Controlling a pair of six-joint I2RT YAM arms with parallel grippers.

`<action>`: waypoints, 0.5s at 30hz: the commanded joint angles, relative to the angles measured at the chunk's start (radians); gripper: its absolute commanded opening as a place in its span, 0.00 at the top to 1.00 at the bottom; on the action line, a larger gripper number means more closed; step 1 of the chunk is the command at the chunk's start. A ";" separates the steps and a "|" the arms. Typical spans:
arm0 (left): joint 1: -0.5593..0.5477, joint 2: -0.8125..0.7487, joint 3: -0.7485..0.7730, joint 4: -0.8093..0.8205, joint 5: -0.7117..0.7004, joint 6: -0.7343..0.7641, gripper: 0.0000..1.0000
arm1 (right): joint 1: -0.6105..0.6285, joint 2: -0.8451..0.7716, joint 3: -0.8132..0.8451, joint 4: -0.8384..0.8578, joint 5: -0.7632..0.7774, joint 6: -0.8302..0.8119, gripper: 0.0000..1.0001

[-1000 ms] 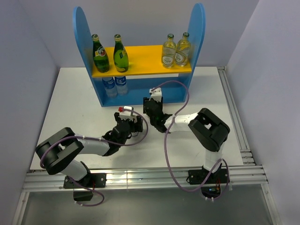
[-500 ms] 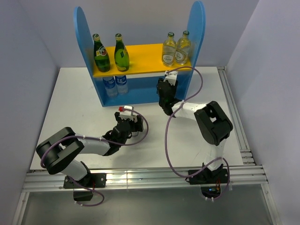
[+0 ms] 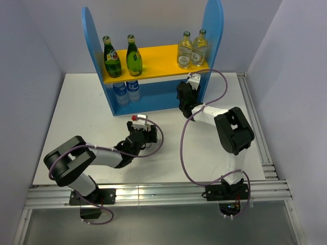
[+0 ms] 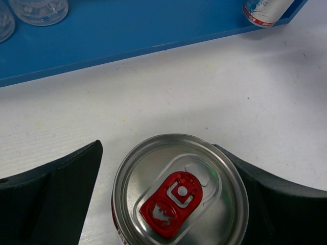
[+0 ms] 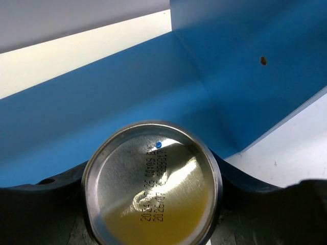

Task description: Place and organize the beverage onto the shelf

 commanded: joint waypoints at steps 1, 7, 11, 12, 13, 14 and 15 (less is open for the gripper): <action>0.004 0.020 0.040 0.046 0.022 0.006 0.09 | -0.011 -0.012 0.064 0.014 0.015 0.044 1.00; 0.004 0.026 0.052 0.045 0.025 0.008 0.09 | -0.018 0.036 0.136 -0.023 0.075 0.103 1.00; 0.004 0.020 0.054 0.040 0.022 0.013 0.09 | -0.025 0.076 0.214 -0.066 0.103 0.138 1.00; 0.004 0.018 0.056 0.037 0.022 0.014 0.09 | -0.028 0.090 0.222 -0.068 0.101 0.137 1.00; 0.004 0.018 0.056 0.039 0.022 0.016 0.09 | -0.031 0.097 0.233 -0.066 0.104 0.136 1.00; 0.004 0.017 0.054 0.037 0.020 0.016 0.09 | -0.032 0.102 0.253 -0.068 0.107 0.138 1.00; 0.004 0.016 0.052 0.037 0.020 0.017 0.09 | -0.037 0.116 0.262 -0.068 0.101 0.135 0.73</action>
